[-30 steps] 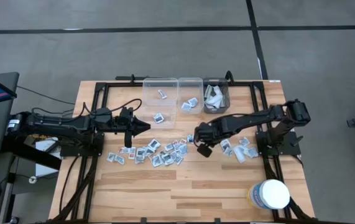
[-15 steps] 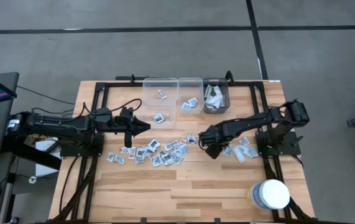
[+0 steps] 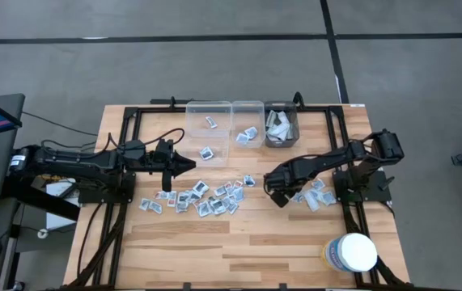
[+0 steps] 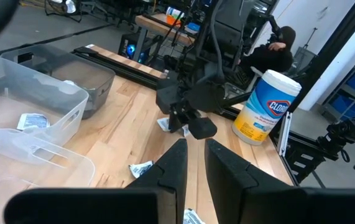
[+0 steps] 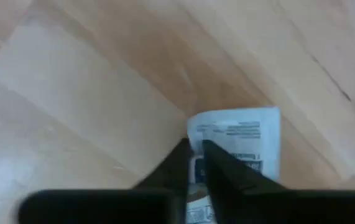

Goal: Pick & Place First Aid Supplies
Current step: Put the towelette pack into the bottom transparent bin

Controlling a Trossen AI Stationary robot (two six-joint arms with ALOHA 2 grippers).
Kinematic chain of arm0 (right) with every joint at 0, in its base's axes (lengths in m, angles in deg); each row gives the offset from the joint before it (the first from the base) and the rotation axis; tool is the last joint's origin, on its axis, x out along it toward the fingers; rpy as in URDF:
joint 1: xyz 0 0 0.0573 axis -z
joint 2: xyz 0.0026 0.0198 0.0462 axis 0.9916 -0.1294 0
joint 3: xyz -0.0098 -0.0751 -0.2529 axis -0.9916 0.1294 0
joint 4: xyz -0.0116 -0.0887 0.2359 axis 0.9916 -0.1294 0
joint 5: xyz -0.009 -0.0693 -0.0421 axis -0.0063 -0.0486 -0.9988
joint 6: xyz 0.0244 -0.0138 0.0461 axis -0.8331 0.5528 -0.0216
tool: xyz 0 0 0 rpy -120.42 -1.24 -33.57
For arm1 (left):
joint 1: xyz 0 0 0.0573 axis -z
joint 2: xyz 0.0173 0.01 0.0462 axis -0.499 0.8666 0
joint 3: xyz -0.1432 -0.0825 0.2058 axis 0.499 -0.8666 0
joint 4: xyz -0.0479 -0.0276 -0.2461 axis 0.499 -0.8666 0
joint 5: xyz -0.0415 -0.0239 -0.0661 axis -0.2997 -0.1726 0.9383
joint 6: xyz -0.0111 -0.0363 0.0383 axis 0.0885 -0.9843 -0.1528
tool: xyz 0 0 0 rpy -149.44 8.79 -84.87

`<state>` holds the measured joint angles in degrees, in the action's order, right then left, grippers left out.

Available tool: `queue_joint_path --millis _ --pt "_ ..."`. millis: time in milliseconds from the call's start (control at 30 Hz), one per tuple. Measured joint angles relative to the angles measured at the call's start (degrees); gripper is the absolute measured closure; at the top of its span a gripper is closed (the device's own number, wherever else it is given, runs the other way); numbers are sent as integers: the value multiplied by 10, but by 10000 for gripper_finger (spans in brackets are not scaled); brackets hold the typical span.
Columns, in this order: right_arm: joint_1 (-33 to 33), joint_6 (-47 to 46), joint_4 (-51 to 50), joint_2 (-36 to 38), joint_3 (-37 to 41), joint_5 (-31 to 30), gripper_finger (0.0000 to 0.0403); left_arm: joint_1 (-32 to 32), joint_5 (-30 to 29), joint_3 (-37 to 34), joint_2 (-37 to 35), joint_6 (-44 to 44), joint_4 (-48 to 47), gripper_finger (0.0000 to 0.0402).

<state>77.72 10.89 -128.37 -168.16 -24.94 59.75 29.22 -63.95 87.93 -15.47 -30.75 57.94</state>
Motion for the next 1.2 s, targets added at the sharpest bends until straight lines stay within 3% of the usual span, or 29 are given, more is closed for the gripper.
queue_joint_path --millis 300,700,933,1200 --pt "1 41 -17 -2 -102 -12 401 0 0 0 0 -11 0 346" --pt "17 222 16 -1 -315 -30 402 0 0 0 0 -11 19 346" --pt "39 316 92 0 -405 38 403 0 12 0 10 71 34 317" --pt "61 382 208 0 -436 148 403 0 13 0 78 152 154 240"
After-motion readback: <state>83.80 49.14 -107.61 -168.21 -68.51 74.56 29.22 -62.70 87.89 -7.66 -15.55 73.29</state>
